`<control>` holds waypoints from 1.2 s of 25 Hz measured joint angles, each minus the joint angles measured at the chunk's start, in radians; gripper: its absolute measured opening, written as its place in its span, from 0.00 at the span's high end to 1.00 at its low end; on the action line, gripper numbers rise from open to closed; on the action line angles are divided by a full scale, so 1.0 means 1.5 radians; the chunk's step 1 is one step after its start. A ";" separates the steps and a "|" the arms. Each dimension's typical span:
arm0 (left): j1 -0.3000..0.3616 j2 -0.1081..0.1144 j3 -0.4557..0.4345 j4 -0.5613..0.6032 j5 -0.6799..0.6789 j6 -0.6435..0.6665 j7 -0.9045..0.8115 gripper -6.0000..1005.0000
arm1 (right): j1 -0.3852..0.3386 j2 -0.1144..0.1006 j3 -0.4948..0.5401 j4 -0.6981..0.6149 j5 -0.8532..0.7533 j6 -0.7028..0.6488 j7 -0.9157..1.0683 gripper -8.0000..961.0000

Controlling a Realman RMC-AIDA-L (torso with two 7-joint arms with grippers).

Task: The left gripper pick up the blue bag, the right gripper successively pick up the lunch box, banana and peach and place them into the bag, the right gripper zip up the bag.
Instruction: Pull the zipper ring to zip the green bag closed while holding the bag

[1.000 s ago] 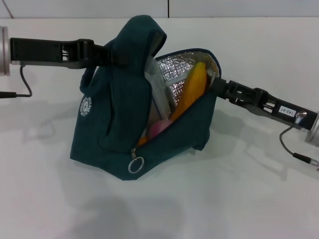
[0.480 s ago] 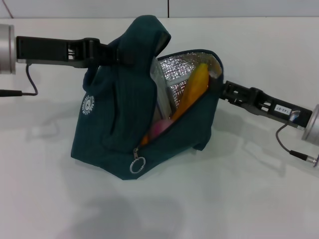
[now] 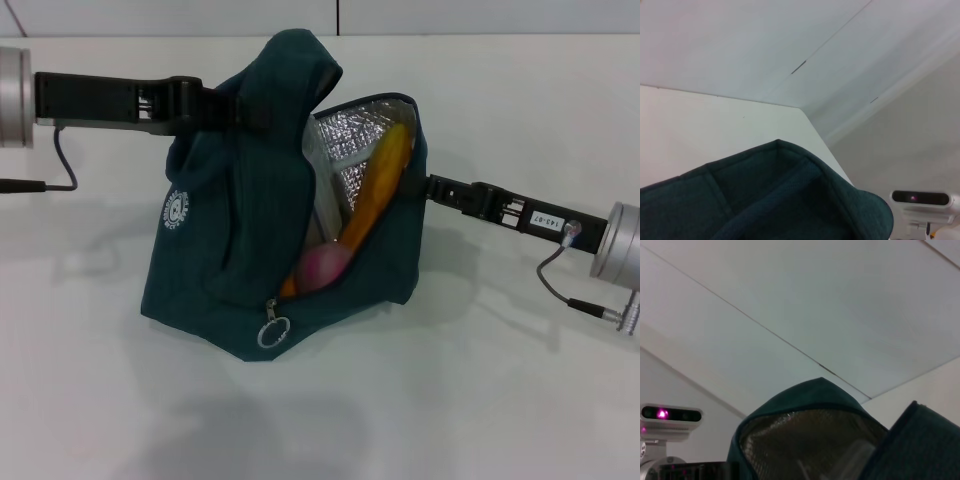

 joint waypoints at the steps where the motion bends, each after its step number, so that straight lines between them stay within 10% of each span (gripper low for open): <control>1: 0.000 0.000 0.000 0.000 0.000 0.000 0.000 0.95 | 0.000 0.000 0.000 -0.002 0.000 0.000 0.000 0.54; 30: 0.000 -0.002 0.000 -0.015 0.000 0.001 0.005 0.95 | -0.008 0.000 0.001 -0.007 0.028 -0.037 -0.052 0.92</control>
